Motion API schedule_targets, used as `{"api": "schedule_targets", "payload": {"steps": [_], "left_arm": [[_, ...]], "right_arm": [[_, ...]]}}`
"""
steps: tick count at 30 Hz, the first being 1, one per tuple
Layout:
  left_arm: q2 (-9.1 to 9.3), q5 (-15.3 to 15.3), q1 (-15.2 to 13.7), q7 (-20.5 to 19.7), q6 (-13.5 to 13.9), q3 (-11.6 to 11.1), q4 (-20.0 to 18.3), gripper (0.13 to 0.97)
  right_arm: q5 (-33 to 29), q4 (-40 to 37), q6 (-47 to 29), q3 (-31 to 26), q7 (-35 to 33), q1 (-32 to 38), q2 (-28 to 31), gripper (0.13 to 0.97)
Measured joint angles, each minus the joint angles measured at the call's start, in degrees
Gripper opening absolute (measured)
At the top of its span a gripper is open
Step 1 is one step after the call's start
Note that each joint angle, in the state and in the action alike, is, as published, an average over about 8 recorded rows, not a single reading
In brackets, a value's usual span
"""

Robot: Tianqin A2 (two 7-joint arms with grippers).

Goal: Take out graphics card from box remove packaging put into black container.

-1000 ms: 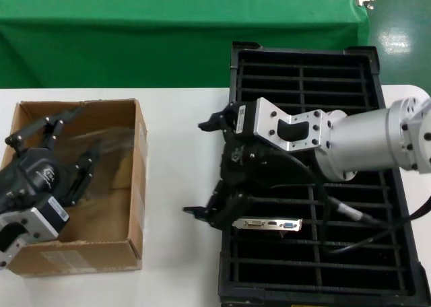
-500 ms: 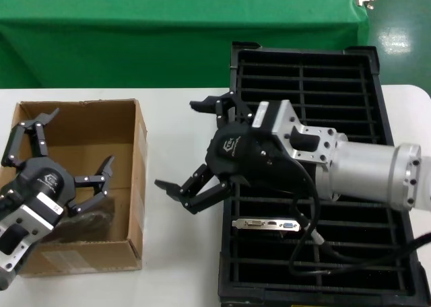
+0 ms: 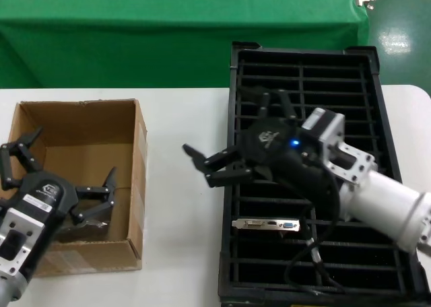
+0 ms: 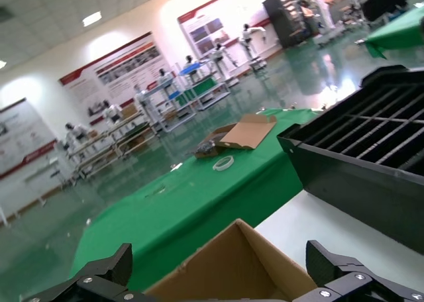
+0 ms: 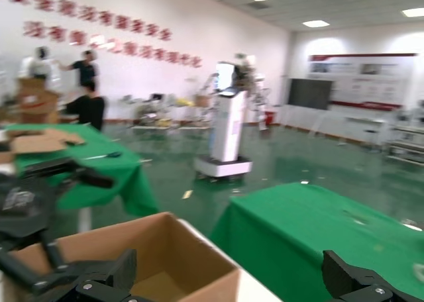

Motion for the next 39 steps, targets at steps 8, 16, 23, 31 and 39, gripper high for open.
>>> {"api": "schedule_targets", "payload": {"steps": [8, 16, 23, 31, 39], "left_arm": [[1.93, -4.82, 0.41, -0.8, -2.83, 0.77, 2.22, 0.939], [3.88, -9.66, 0.83, -1.6, -5.68, 1.54, 4.44, 0.959], [5.58, -13.86, 1.19, -2.31, -8.15, 2.21, 6.37, 0.966], [7.12, -17.72, 1.52, -2.94, -10.41, 2.83, 8.14, 0.966], [7.29, -18.15, 1.56, -3.02, -10.67, 2.9, 8.34, 0.966]], "right_arm": [[3.7, 0.05, 8.05, 5.31, -4.9, -7.89, -1.49, 0.966], [7.41, 0.09, 16.11, 10.64, -9.81, -15.82, -2.98, 0.966], [10.63, 0.13, 23.13, 15.27, -14.08, -22.77, -4.28, 0.966], [13.58, 0.17, 29.56, 19.51, -18.0, -29.06, -5.47, 0.966], [13.91, 0.17, 30.28, 19.99, -18.44, -29.77, -5.61, 0.966]]}}
